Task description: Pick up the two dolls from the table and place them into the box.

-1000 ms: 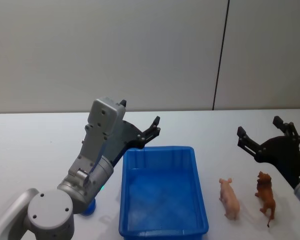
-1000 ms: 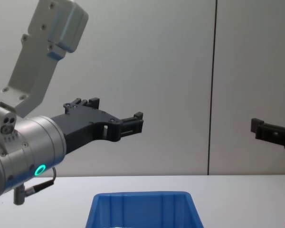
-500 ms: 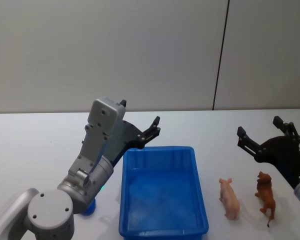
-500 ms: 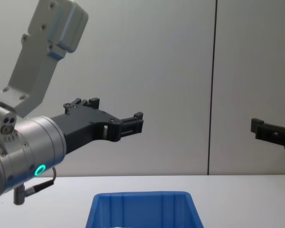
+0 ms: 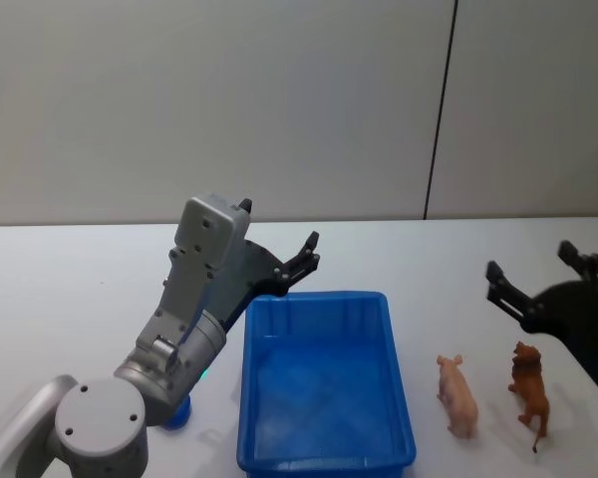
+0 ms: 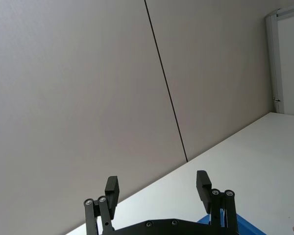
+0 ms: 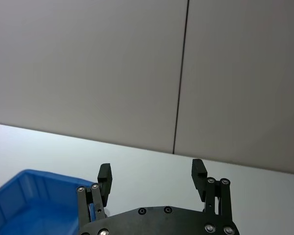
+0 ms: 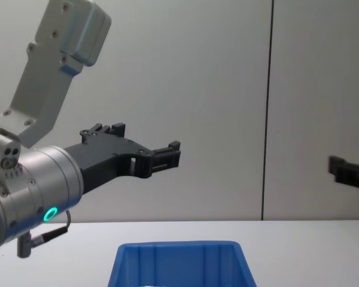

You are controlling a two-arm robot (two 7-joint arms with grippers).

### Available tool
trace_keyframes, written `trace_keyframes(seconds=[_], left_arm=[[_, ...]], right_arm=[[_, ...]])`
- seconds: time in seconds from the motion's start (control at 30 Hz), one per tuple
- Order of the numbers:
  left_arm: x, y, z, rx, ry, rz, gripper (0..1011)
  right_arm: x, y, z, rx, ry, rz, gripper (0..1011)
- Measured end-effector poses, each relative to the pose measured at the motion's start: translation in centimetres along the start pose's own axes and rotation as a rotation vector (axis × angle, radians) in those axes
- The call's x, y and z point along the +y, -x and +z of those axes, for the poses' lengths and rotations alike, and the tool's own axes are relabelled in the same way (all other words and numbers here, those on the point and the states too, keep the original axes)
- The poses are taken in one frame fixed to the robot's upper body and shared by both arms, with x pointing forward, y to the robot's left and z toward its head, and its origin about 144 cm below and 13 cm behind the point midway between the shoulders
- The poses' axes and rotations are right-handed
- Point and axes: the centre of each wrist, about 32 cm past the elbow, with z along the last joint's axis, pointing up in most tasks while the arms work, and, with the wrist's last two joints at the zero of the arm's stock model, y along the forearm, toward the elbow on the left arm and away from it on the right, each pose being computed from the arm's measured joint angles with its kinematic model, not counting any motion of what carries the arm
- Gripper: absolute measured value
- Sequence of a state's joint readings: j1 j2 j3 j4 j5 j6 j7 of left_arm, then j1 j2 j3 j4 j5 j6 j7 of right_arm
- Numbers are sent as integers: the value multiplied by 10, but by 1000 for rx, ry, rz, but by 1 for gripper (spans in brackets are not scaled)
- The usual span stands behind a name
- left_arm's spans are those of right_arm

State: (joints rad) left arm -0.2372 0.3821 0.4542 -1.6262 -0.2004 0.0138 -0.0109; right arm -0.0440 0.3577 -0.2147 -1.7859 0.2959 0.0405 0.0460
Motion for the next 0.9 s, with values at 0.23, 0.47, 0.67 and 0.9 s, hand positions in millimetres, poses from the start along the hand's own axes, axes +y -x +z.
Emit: trace_keyframes(seconds=[0.23, 0.47, 0.67, 0.9], left_arm=[[0, 0, 0, 0, 0, 0, 1000], [0, 0, 0, 0, 0, 0, 1000], [0, 0, 0, 0, 0, 0, 1000], [0, 0, 0, 0, 0, 0, 1000]], right_arm=[[-23, -6, -4, -2, 65, -52, 1002], [-44, -11, -9, -4, 164, -104, 1002], [-47, -11, -13, -9, 243, -118, 1002], [-36, -7, -19, -12, 318, -120, 1002]])
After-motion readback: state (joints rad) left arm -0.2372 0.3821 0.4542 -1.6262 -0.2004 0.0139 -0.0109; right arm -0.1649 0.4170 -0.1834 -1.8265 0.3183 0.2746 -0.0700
